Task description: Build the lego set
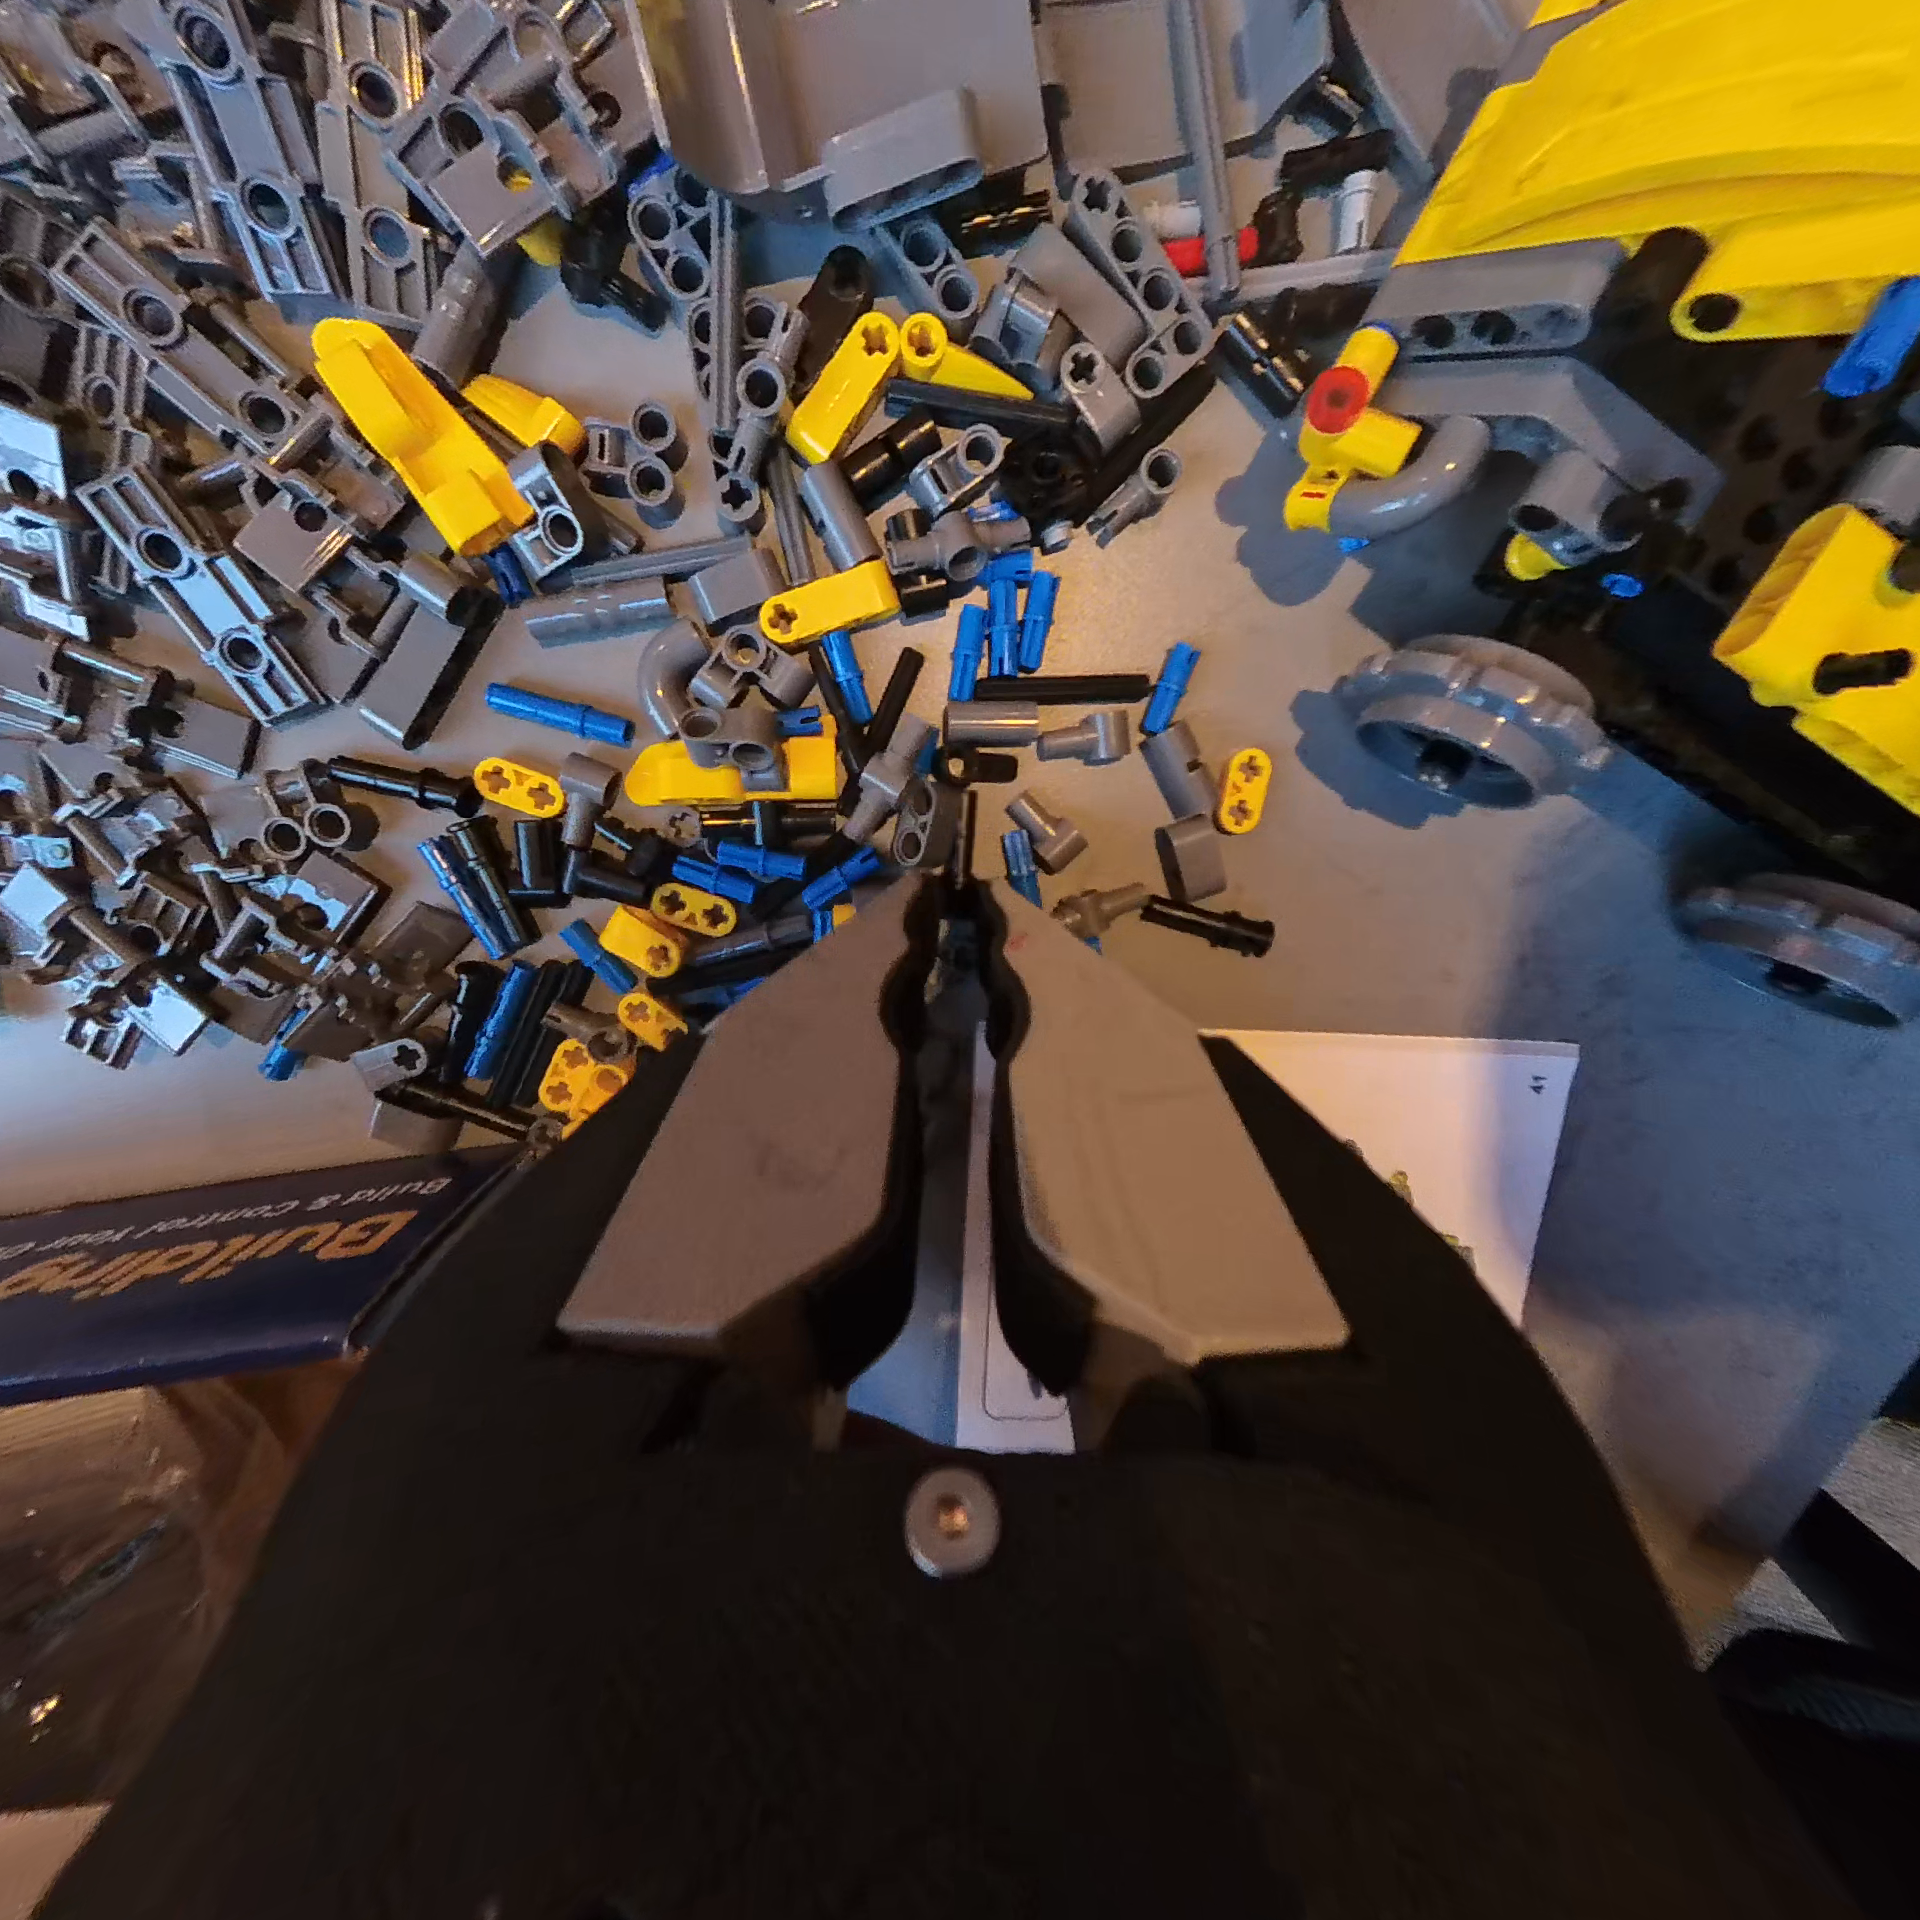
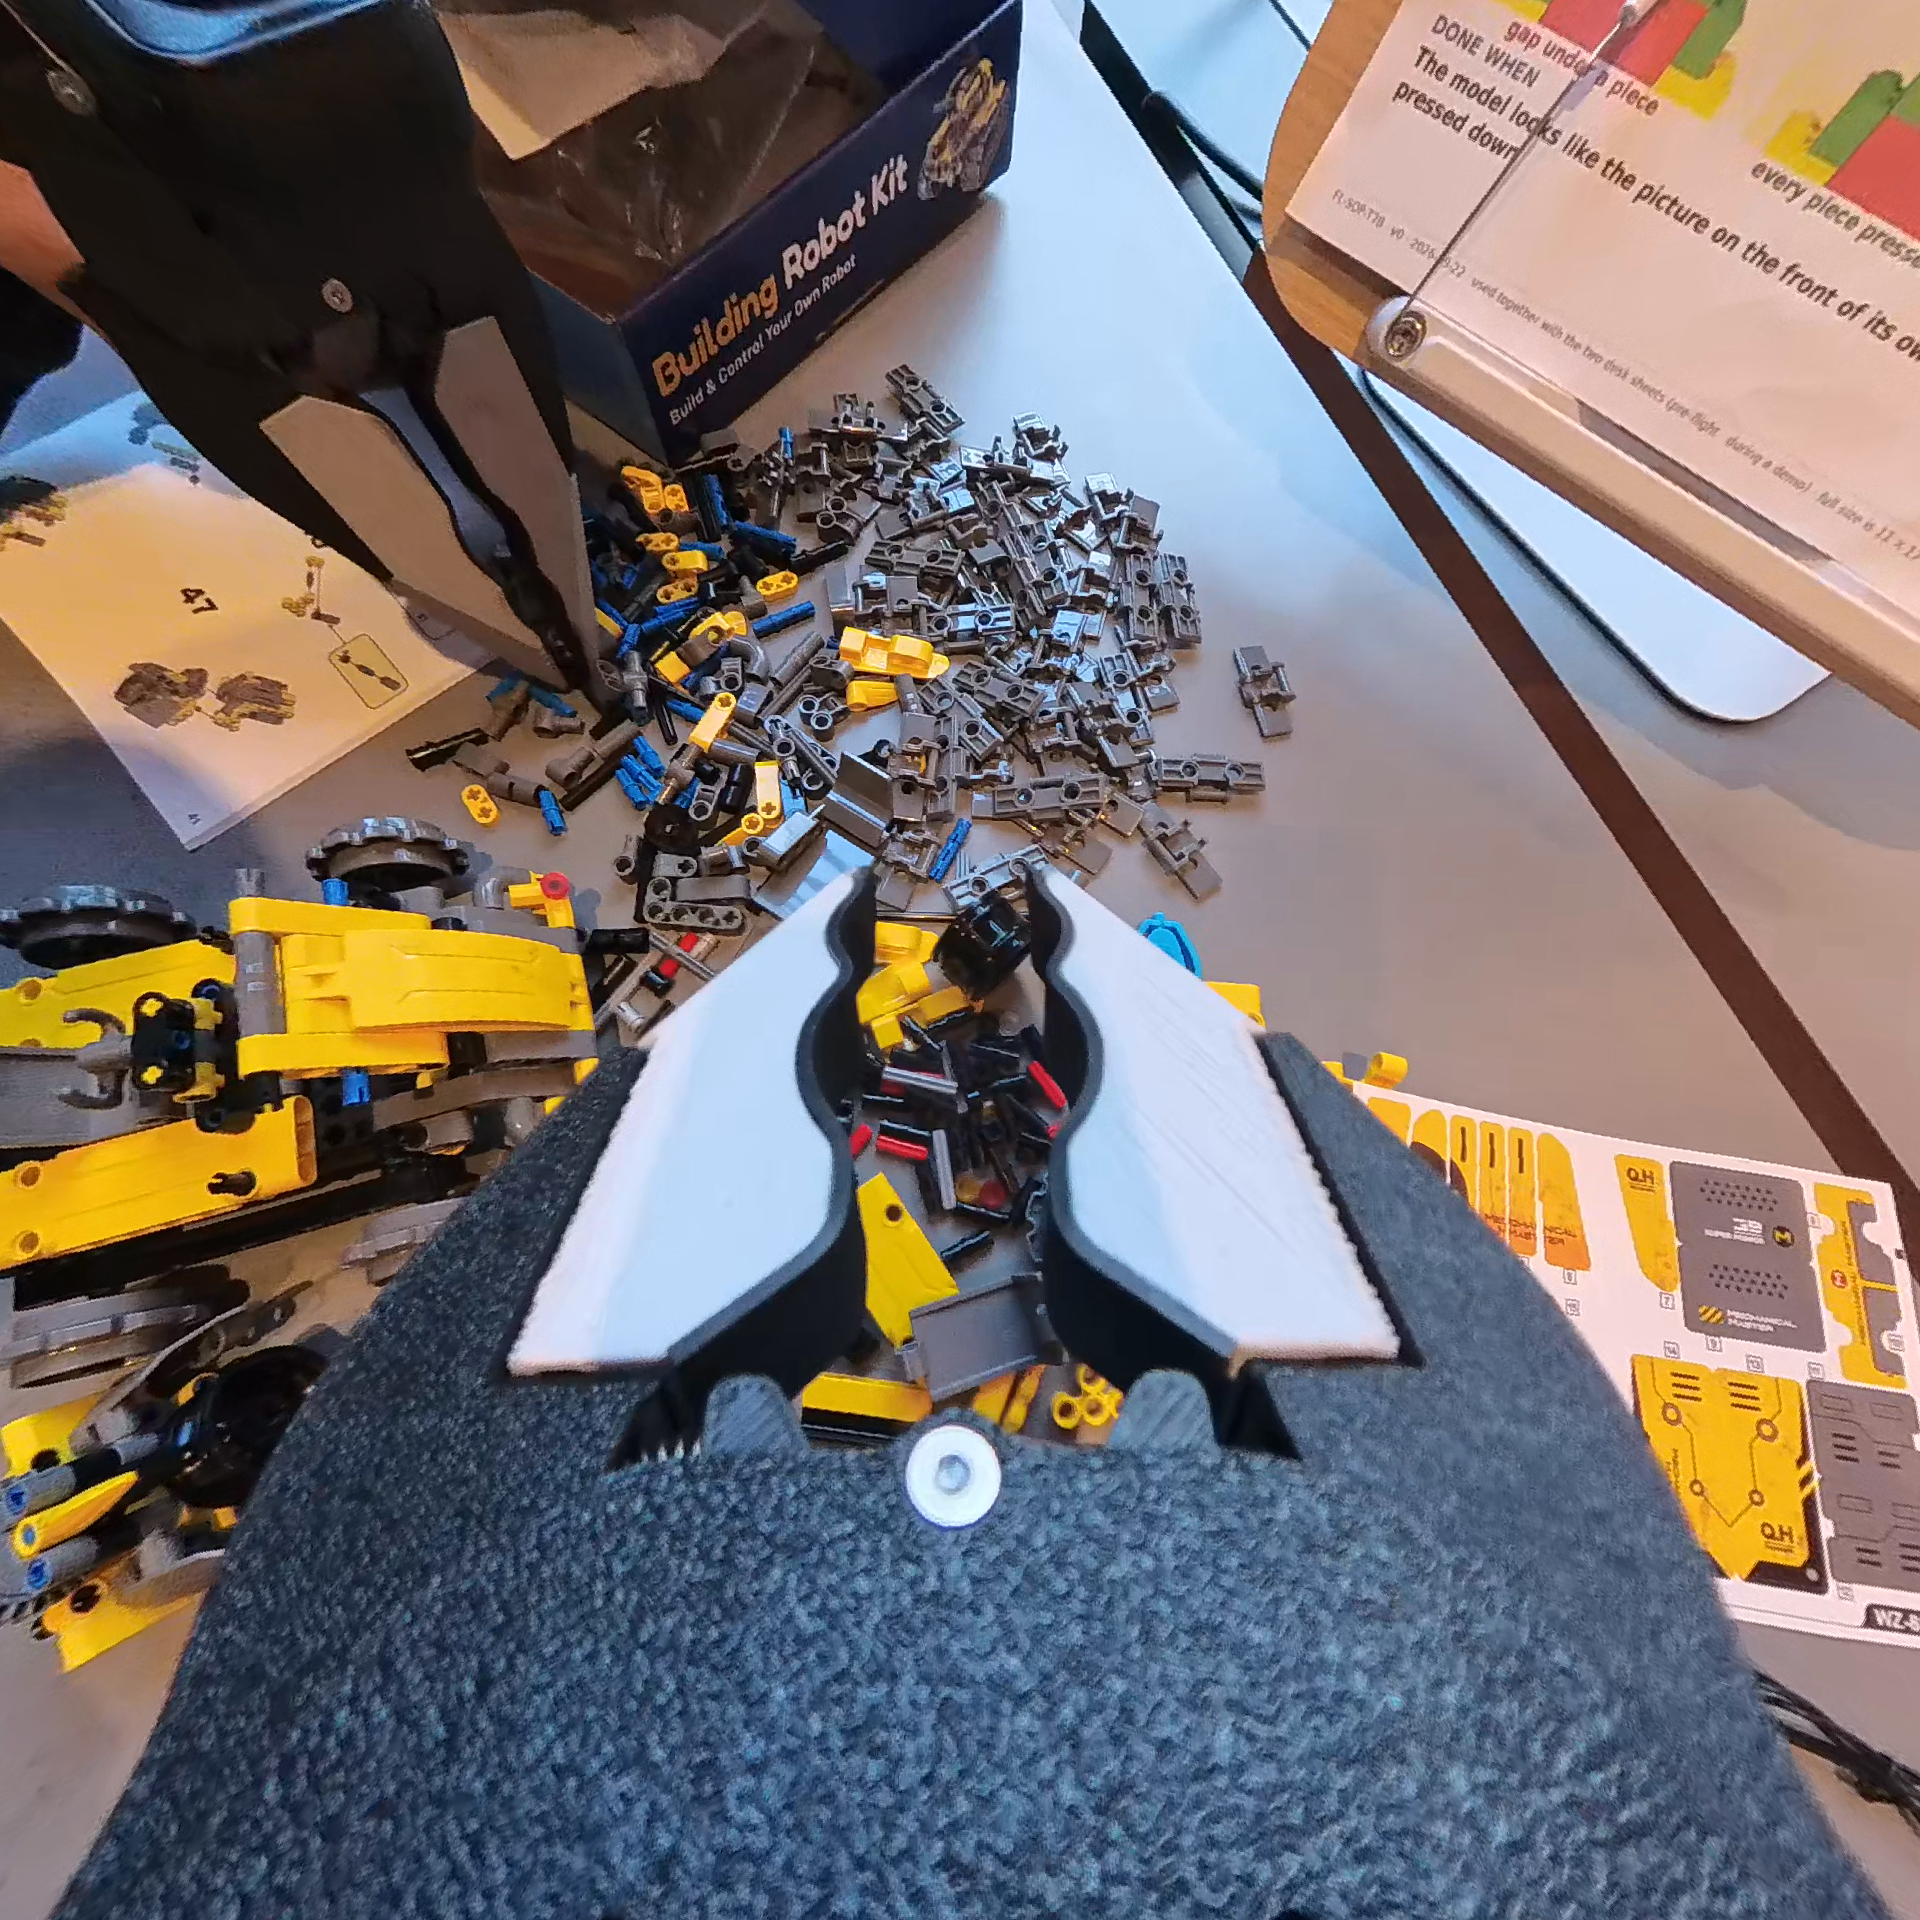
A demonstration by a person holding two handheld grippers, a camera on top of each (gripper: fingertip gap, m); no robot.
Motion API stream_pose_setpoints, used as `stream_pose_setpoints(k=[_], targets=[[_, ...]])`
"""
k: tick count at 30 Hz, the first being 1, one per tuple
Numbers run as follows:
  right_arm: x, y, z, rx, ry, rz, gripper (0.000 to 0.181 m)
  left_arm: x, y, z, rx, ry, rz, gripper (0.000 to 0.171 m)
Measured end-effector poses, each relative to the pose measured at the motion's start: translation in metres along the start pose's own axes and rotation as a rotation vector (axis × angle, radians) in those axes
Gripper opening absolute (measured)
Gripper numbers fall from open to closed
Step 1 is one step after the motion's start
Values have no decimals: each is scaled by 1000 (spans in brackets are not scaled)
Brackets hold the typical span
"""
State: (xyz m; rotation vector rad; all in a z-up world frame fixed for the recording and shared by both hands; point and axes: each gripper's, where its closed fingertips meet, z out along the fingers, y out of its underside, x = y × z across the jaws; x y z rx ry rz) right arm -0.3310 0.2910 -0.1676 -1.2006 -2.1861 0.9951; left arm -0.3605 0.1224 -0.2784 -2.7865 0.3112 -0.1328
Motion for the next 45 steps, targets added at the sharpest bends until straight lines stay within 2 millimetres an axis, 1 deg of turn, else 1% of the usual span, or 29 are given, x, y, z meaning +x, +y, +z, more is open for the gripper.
stream_pose_setpoints(k=[2,4,8,10,12,14,17,18,22,24,26,30,34,37,40,45], targets=[[-3,-2,0,10,-16,3,29,0,1,-3,3,-6,4,5],[-12,-6,-1,34,-61,2,29,2,-2,-10,41,-3,7,4],[-23,-11,-2,50,-92,-31,31,6,-26,-31,210,21,-25,4],[-27,-11,-2,58,-100,-45,33,7,-32,-33,238,17,-50,4],[-30,-11,-4,67,-105,-55,41,9,-38,-33,259,-12,-38,4],[-30,-15,-9,90,-88,-32,43,13,-47,-35,293,-24,-19,4],[-48,-28,-23,158,-150,40,46,14,-59,-43,368,-56,-12,4],[-53,-28,-27,162,-153,59,51,14,-64,-47,403,-63,-16,4],[-71,-25,-40,177,-136,138,60,19,-87,-62,560,-84,-20,4],[-79,-22,-43,172,-120,163,59,21,-93,-66,602,-100,-14,4],[-82,-22,-46,168,-76,166,58,23,-98,-70,649,-117,-13,5],[-88,-36,-52,215,-38,184,47,32,-109,-78,734,-85,5,5],[-100,-50,-49,233,-38,161,38,47,-119,-86,855,-4,79,4],[-113,-59,-46,243,-25,123,30,65,-124,-92,965,136,136,4],[-128,-64,-44,249,-38,95,29,75,-125,-95,1019,227,156,5],[-131,-63,-40,234,-4,57,27,89,-126,-110,1104,264,221,4]])
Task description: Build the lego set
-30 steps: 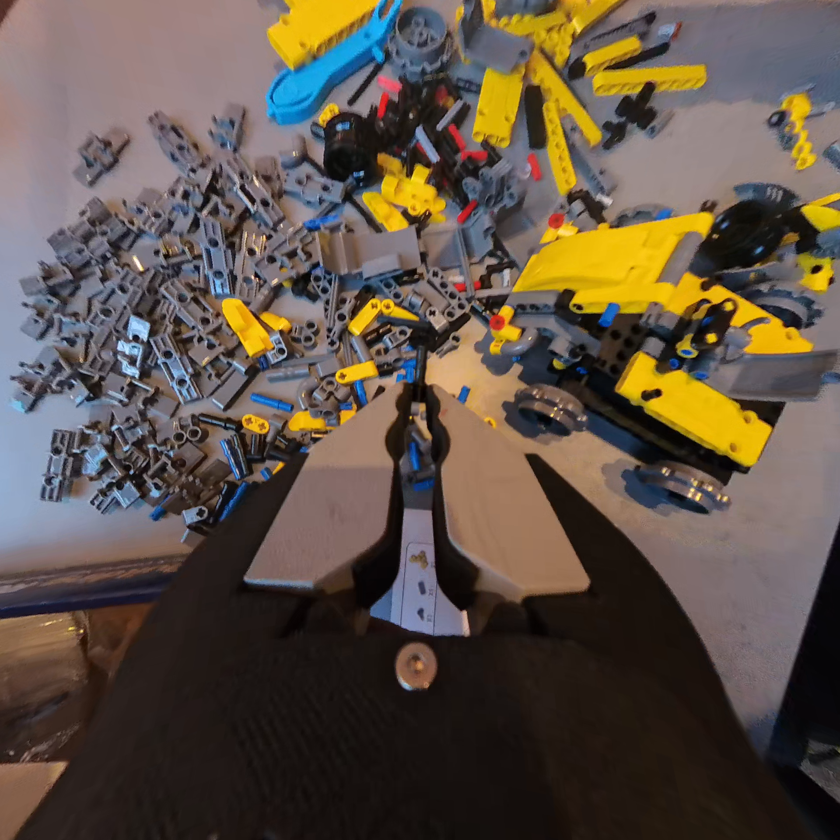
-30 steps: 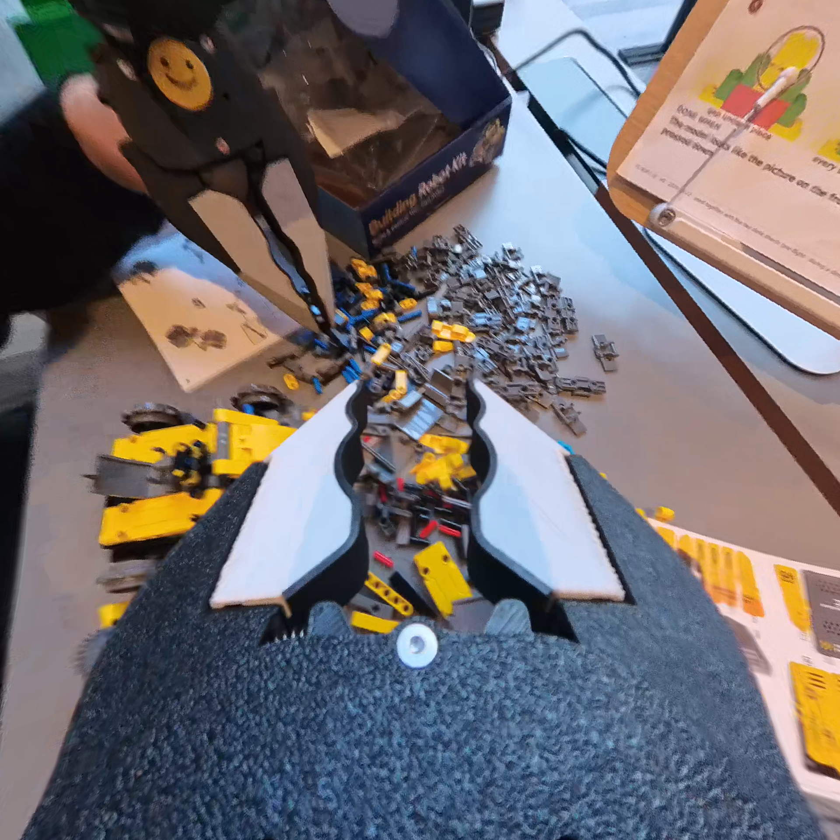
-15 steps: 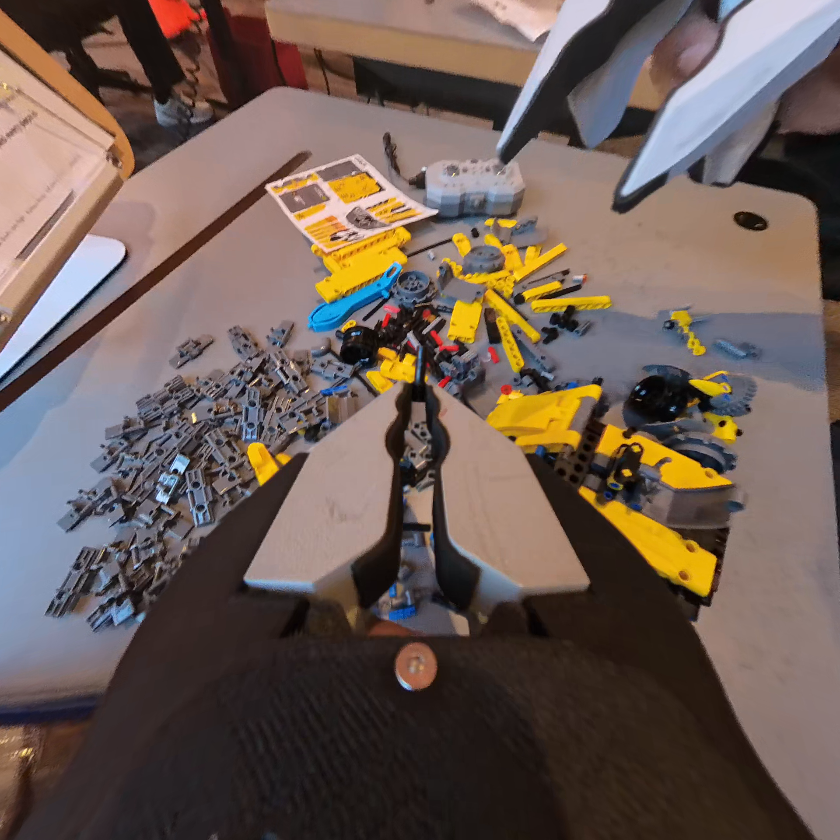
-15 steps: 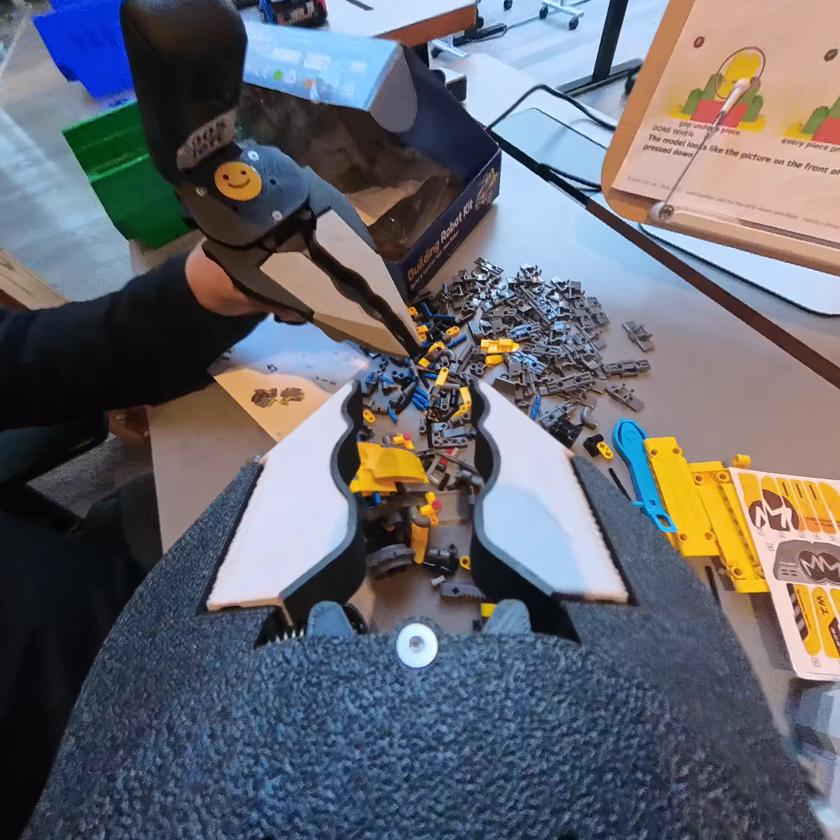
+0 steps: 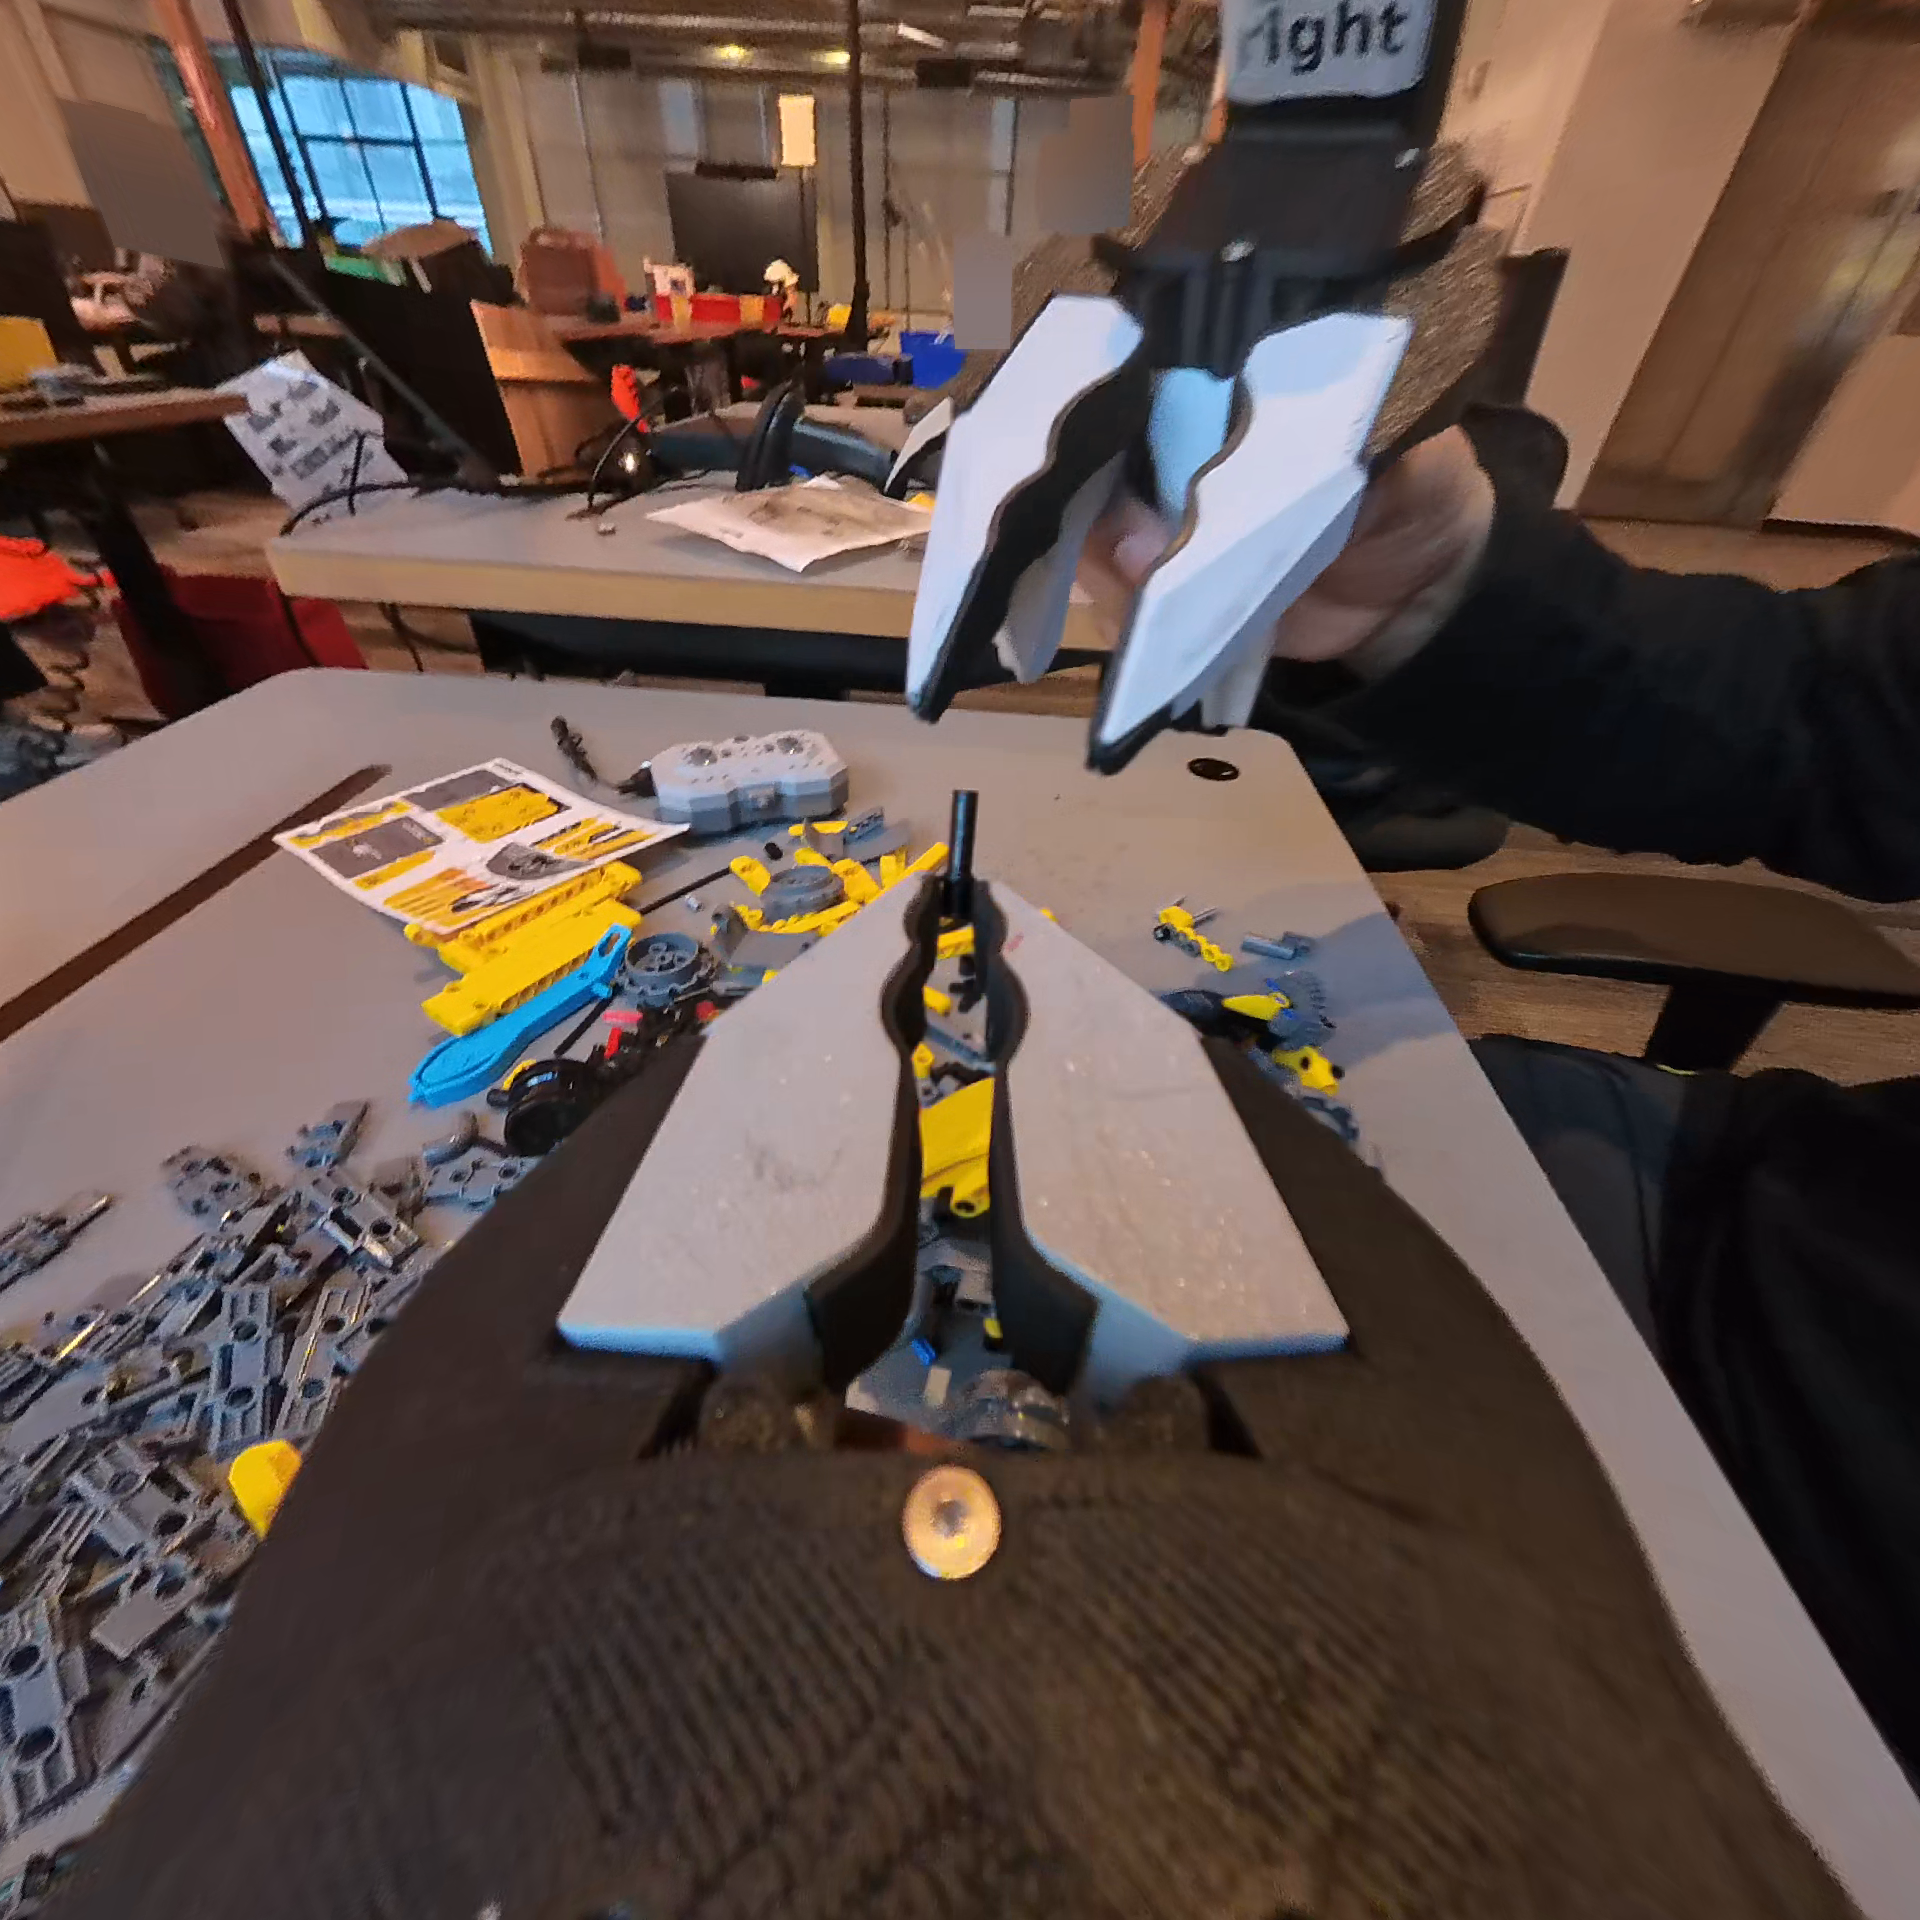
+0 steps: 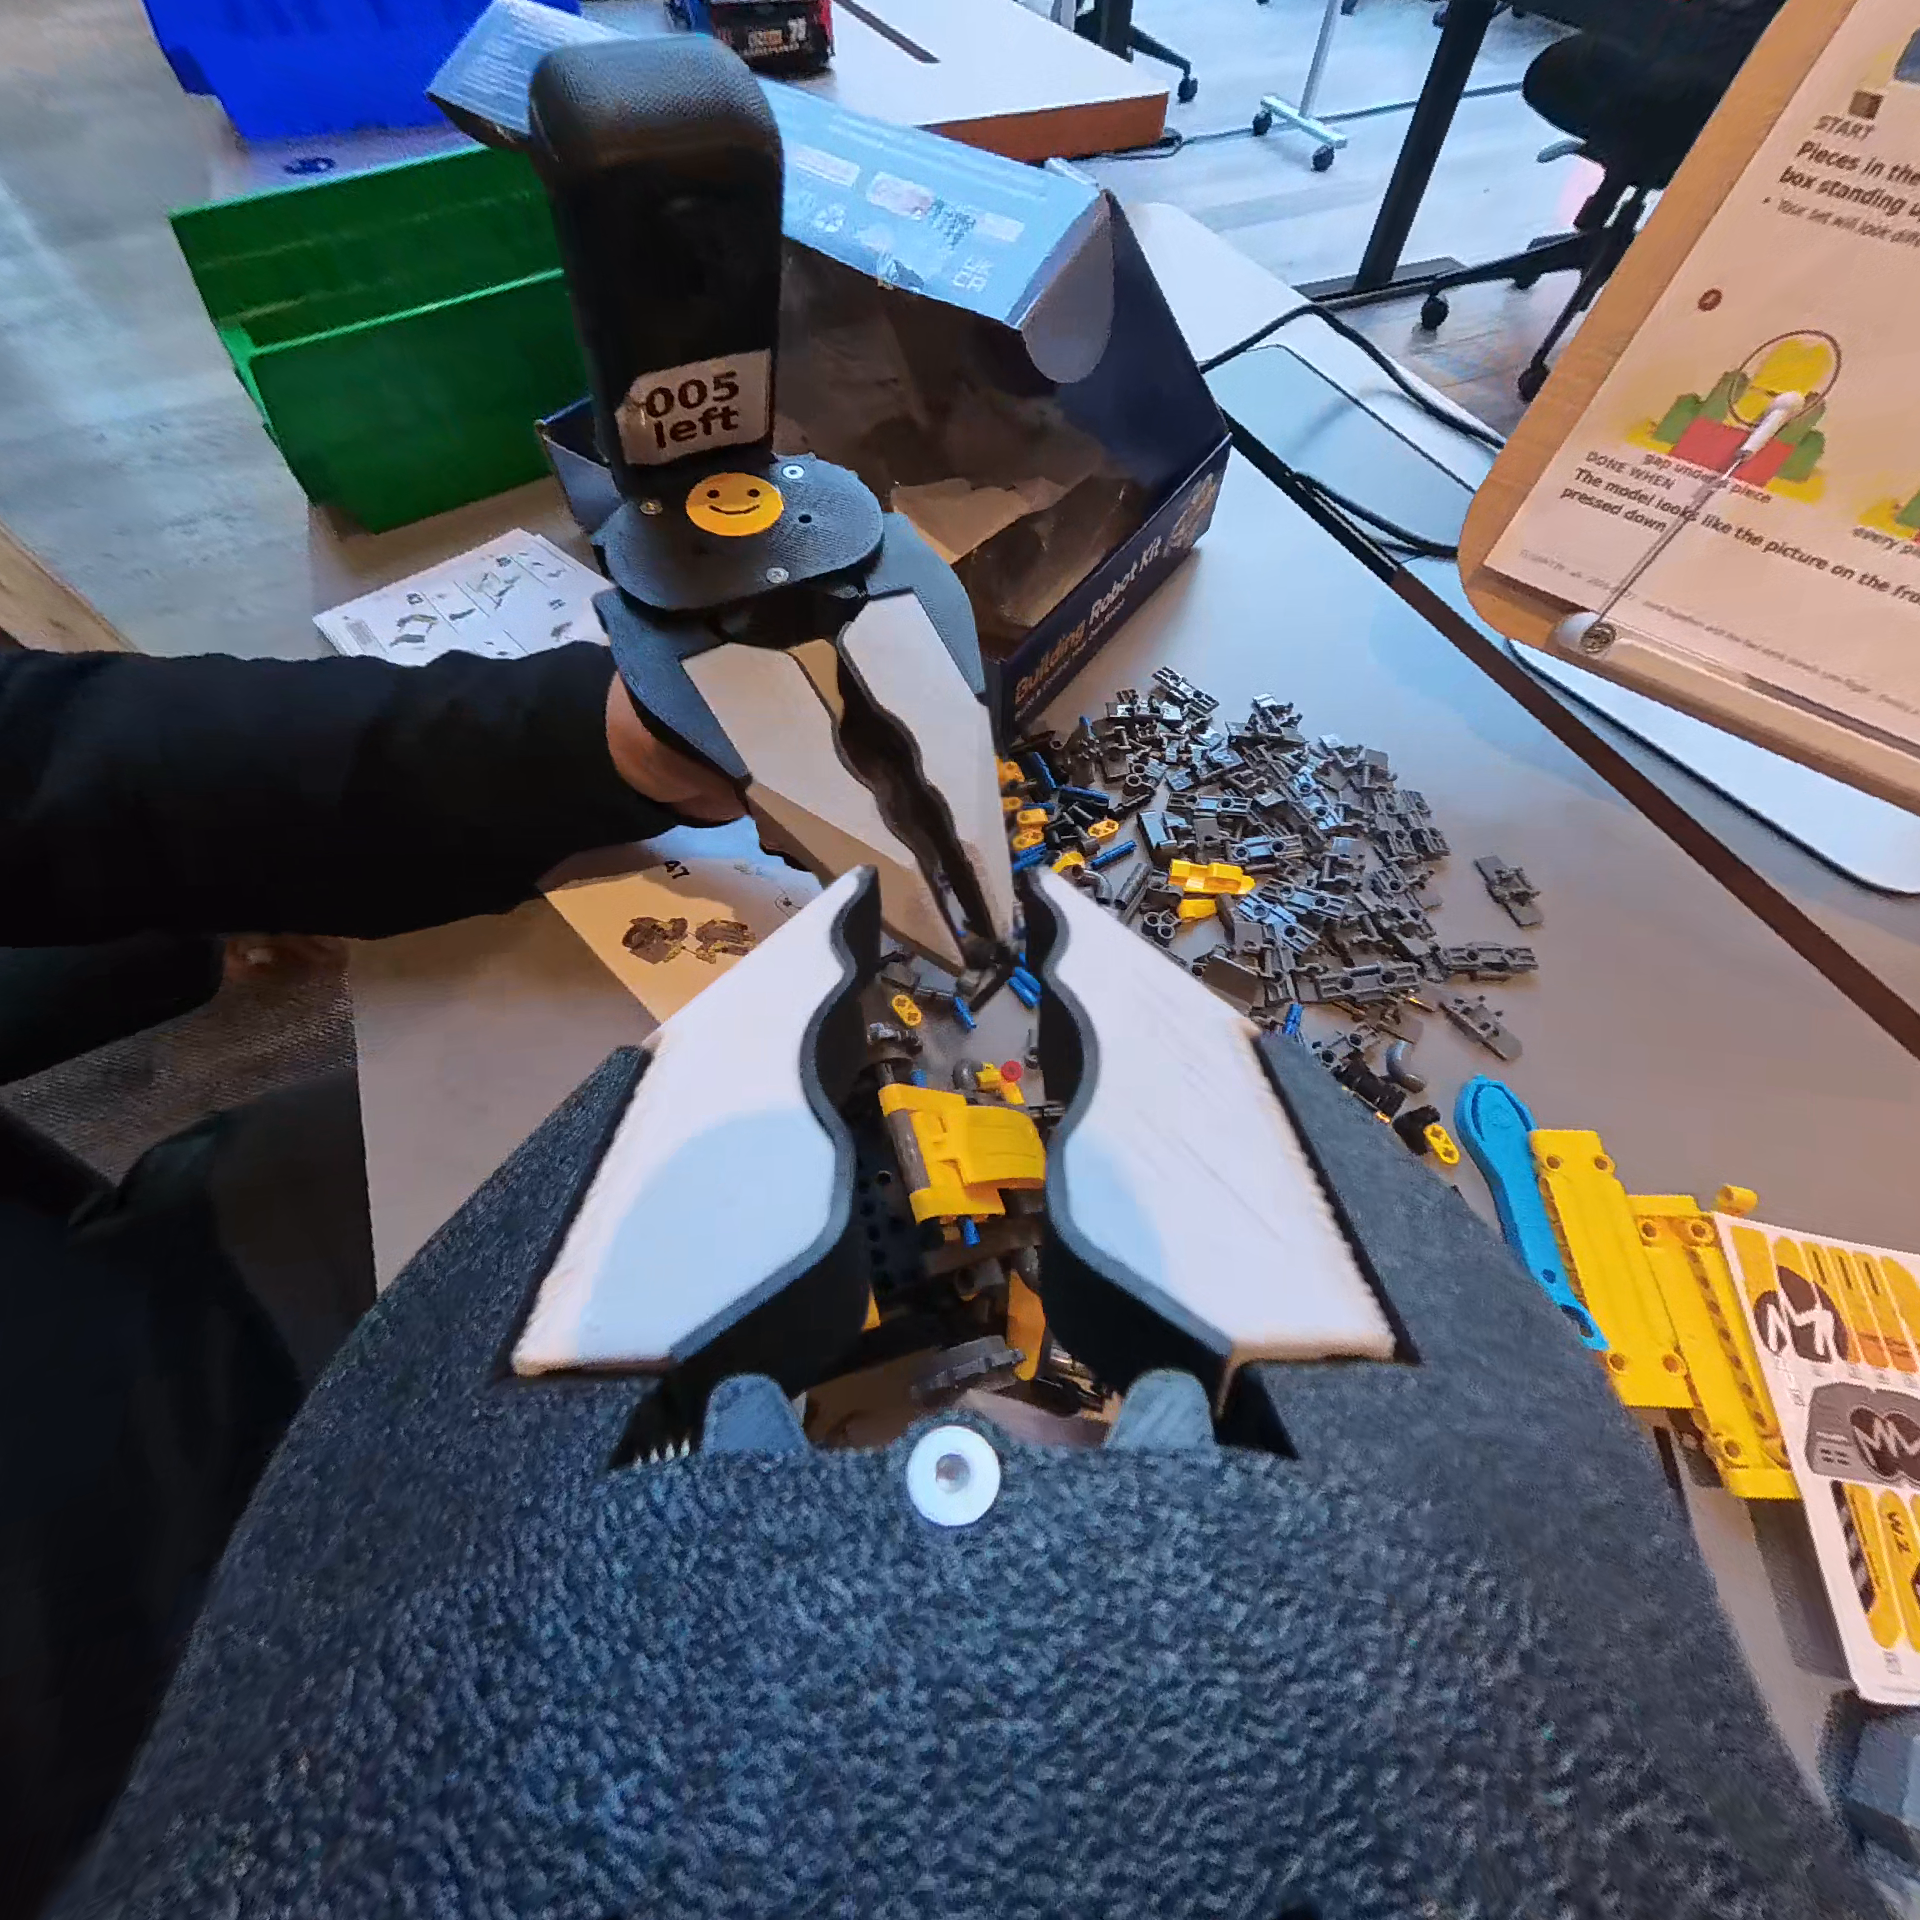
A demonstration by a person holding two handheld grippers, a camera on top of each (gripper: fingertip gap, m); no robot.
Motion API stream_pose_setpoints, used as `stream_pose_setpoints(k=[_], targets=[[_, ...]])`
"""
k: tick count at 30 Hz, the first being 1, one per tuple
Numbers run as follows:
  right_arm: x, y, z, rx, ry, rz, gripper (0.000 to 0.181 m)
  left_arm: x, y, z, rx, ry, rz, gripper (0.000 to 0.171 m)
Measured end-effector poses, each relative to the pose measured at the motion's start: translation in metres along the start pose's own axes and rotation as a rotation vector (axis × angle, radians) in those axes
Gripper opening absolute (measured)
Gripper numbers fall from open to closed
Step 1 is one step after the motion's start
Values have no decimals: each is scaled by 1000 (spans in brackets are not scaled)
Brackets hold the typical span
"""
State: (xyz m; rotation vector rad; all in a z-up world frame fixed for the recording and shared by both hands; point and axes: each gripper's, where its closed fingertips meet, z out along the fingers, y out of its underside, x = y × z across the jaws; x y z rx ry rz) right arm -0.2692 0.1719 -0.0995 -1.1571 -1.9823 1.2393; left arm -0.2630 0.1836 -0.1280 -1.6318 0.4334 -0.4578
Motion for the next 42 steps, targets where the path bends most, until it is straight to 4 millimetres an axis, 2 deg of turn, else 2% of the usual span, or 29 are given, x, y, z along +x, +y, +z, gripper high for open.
stream_pose_setpoints(k=[11,16,18,21,23,24,26,29,32,34,37,42], targets=[[2,14,-6,29,-47,43,28,16,-16,-3,83,56,54,4],[-7,11,-5,46,-96,38,6,19,-16,-1,80,52,63,4],[-8,13,-6,36,-97,33,4,20,-16,1,75,53,61,4],[-10,17,-15,8,-72,7,4,25,-19,3,91,84,18,4],[-6,24,-33,-15,-26,6,4,25,-17,5,75,93,-8,8],[0,30,-45,-32,10,17,4,22,-14,6,54,77,-13,16],[16,55,-74,-85,92,68,4,15,-9,7,27,39,-27,19],[35,119,-109,-222,157,241,4,-2,0,9,-11,-36,-81,19],[44,179,-125,-307,178,393,4,-18,10,7,-47,-102,-124,19],[46,206,-129,-323,172,463,4,-25,16,5,-67,-126,-151,19],[37,225,-126,-318,116,545,4,-34,26,4,-92,-141,-193,19],[27,248,-127,-371,97,537,5,-46,40,2,-123,-170,-236,19]])
